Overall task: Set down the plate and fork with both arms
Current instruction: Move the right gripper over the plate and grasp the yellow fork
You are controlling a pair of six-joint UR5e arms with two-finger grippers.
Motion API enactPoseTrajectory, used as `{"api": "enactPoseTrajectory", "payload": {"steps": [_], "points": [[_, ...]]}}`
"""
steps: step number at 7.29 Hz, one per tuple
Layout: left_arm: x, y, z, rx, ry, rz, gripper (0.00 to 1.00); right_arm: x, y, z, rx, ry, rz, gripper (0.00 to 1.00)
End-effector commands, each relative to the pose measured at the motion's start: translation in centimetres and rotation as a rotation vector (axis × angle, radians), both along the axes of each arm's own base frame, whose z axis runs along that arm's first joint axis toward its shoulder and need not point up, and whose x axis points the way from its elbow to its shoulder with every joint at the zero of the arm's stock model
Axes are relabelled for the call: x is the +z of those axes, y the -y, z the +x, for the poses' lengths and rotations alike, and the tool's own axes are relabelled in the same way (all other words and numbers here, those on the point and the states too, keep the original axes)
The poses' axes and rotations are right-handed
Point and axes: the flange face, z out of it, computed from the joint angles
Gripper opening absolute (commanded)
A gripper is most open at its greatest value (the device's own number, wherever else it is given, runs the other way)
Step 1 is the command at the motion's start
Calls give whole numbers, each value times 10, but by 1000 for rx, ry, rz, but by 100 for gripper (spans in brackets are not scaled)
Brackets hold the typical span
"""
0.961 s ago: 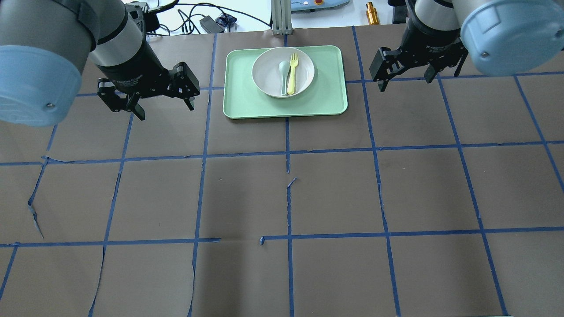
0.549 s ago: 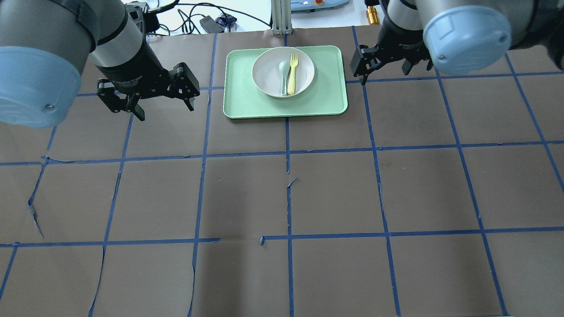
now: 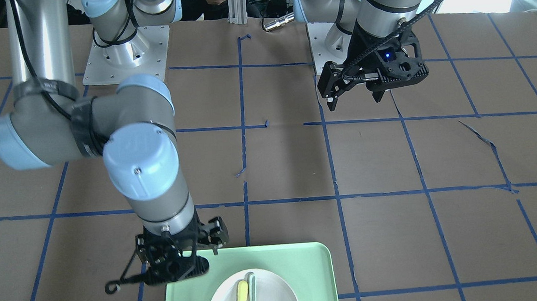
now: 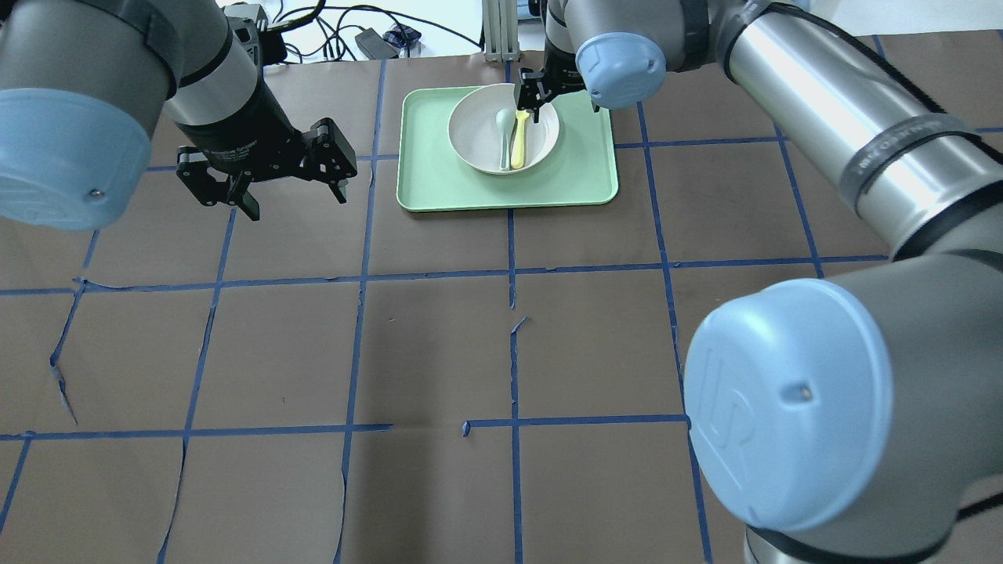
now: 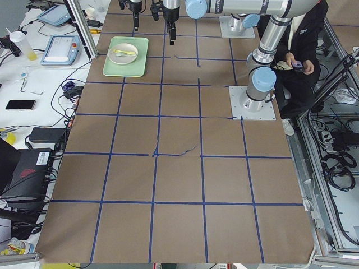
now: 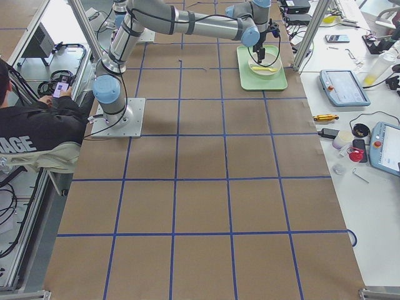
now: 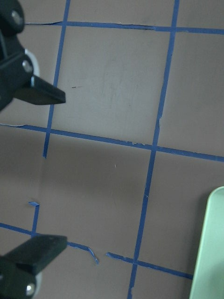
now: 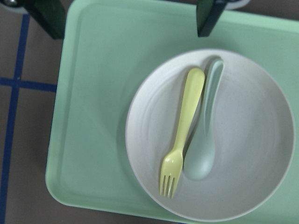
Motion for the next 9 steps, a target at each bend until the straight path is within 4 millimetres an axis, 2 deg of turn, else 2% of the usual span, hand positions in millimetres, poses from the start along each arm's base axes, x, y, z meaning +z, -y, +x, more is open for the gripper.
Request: {"api": "enactPoseTrajectory", "payload": {"steps": [1,2,3,4,6,8,9], "points": [[-13,-3,-1,-2,2,26,100,-52,37,20,-21,52,17,92],[-13,-3,-1,-2,2,27,100,-79,43,27,-17,102,29,89],[-15,-2,-1,-2,1,29,100,-88,43,27,-29,106,38,84],[-16,-2,-1,-2,1,29,100,-97,43,30,-57,117,52,73],[-18,1,0,-2,8,27,100,-98,40,39,-41,112,50,73],[-17,1,0,-2,8,25,100,-99,39,39,-33,105,49,62],[-17,1,0,-2,8,25,100,-98,40,38,-35,104,47,49]]}}
